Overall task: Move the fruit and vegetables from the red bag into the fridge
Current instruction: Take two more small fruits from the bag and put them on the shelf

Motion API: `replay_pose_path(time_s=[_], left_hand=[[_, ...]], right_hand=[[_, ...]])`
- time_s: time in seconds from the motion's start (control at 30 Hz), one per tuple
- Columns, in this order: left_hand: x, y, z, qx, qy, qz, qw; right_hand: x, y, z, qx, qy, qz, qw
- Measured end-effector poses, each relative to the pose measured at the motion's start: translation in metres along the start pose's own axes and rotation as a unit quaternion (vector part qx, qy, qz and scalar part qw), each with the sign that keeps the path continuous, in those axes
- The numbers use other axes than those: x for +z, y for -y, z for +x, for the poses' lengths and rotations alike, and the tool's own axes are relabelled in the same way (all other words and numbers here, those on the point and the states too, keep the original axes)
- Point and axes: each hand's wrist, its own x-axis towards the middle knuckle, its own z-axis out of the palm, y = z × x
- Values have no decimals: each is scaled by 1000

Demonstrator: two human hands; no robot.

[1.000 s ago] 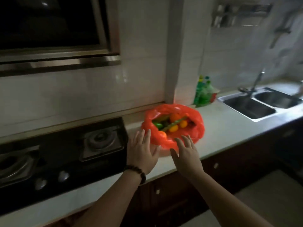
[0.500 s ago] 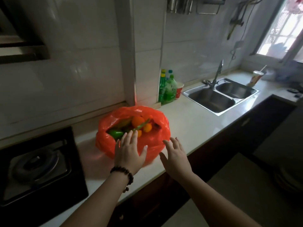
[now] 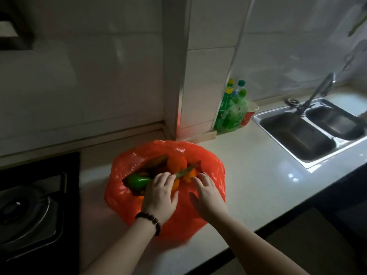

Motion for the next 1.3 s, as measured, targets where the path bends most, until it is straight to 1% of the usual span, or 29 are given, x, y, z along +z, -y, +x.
replay_pose_path(time_s=[0.17,0.27,0.33,0.5,0.57,0.67,0.8,0.9,1.0,1.17,1.3], left_hand=[[21,5,8,-17,95,5,995],[27,6,14,-37,137,29,990],[31,6,19,-53,143,48,987],[46,4,22,-80,146,74,983],[53,6,20,-109,151,75,980],[58,5,22,-160,139,55,976],[61,-2,26,-167,114,38,979],[60,-7,23,-178,86,21,980],[50,-19,20,-221,55,-1,974],[28,-33,17,-275,3,-15,961],[9,-43,11,-292,-56,9,955]], right_hand=[[14,-11,24,-5,59,-20,998],[19,-14,38,-29,83,-27,996],[21,-17,49,-47,97,-27,994],[22,-23,73,-59,122,-38,990],[23,-28,79,-82,128,-45,987],[24,-36,86,-121,134,-64,982],[20,-42,91,-145,125,-64,979],[18,-47,88,-147,127,-39,980],[12,-49,81,-143,124,-7,982],[-4,-44,67,-191,81,9,978],[-24,-33,61,-224,52,22,973]])
